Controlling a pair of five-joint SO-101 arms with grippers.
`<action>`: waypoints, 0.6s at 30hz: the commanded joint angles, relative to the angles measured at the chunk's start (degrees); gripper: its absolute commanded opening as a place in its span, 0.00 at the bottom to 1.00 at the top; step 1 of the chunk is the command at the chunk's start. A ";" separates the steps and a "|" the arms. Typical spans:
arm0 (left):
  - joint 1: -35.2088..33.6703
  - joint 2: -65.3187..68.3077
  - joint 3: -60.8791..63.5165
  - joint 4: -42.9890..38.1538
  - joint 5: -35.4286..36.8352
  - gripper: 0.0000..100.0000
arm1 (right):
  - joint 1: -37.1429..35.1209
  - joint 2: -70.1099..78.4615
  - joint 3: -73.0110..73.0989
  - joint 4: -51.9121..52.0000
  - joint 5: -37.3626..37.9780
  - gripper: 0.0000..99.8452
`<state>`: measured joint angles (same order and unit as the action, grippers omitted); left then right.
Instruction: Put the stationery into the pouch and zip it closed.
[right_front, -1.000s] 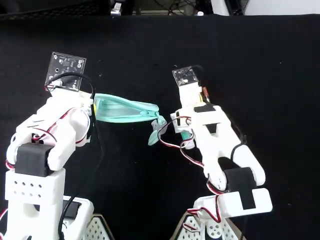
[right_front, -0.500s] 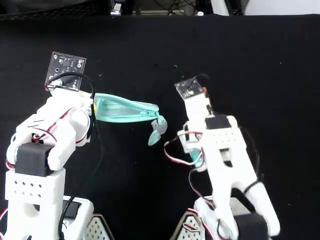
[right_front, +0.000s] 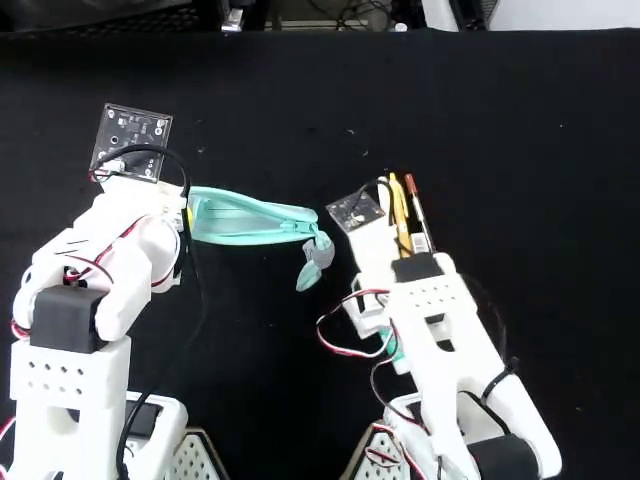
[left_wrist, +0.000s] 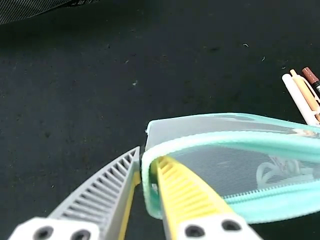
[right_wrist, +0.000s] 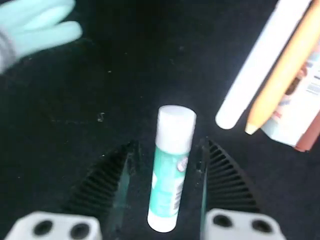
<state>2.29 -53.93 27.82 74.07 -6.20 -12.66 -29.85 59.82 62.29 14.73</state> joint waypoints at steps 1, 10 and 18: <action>-0.13 -0.18 -0.04 -1.05 0.53 0.03 | -1.32 -1.63 -0.31 0.26 0.53 0.19; -0.22 -0.18 -0.04 -1.05 0.53 0.03 | -0.18 8.40 -3.21 -5.54 0.79 0.19; -0.31 -0.18 -0.04 -0.97 0.53 0.03 | 2.37 27.12 -12.70 -5.27 6.42 0.12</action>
<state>2.29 -53.93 27.82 74.07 -6.20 -10.81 -7.96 50.59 57.71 19.47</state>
